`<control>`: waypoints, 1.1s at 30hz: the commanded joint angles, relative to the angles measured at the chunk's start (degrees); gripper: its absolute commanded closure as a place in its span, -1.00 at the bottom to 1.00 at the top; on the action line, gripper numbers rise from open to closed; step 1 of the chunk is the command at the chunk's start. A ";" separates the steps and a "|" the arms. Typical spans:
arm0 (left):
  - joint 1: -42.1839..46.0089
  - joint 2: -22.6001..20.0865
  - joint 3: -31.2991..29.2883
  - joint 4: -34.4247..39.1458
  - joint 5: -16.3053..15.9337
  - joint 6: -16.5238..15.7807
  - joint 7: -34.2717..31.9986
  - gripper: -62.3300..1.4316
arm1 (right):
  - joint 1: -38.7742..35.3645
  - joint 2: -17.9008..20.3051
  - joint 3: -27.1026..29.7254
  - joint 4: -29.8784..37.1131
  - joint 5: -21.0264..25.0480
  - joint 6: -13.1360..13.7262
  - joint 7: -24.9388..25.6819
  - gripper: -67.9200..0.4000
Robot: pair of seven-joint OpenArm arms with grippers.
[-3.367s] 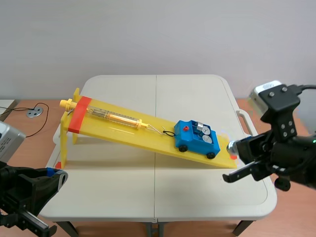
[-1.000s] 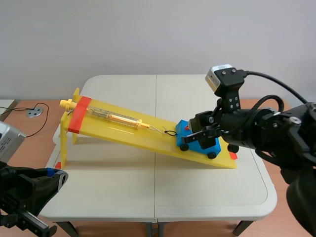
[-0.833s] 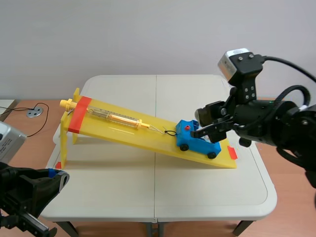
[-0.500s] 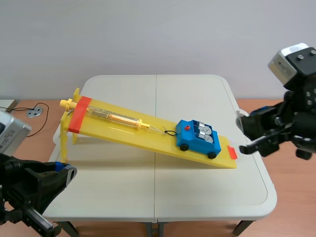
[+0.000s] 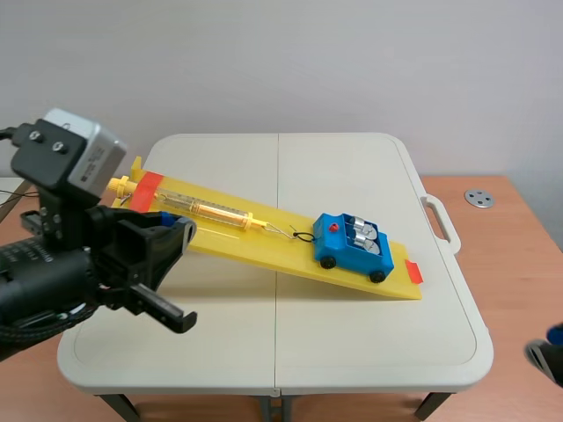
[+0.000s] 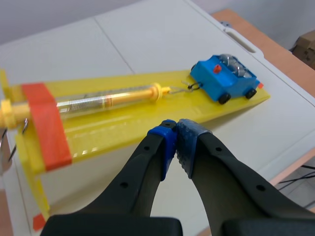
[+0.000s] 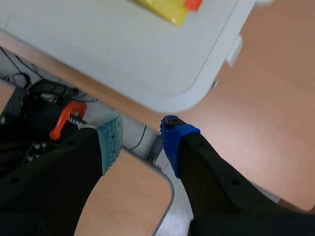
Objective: Place the four metal weights on the blue cart on the ramp.
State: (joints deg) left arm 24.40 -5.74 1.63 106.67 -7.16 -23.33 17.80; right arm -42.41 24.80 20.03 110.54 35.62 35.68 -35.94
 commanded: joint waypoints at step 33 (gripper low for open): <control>-18.88 3.96 9.38 -14.08 17.09 18.12 -7.72 0.87 | -21.27 0.57 11.93 5.66 2.99 3.41 2.86 0.40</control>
State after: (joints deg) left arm 7.29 -2.85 12.36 87.46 10.96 -7.49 17.74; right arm -63.37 24.45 28.51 110.54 35.59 36.93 -36.12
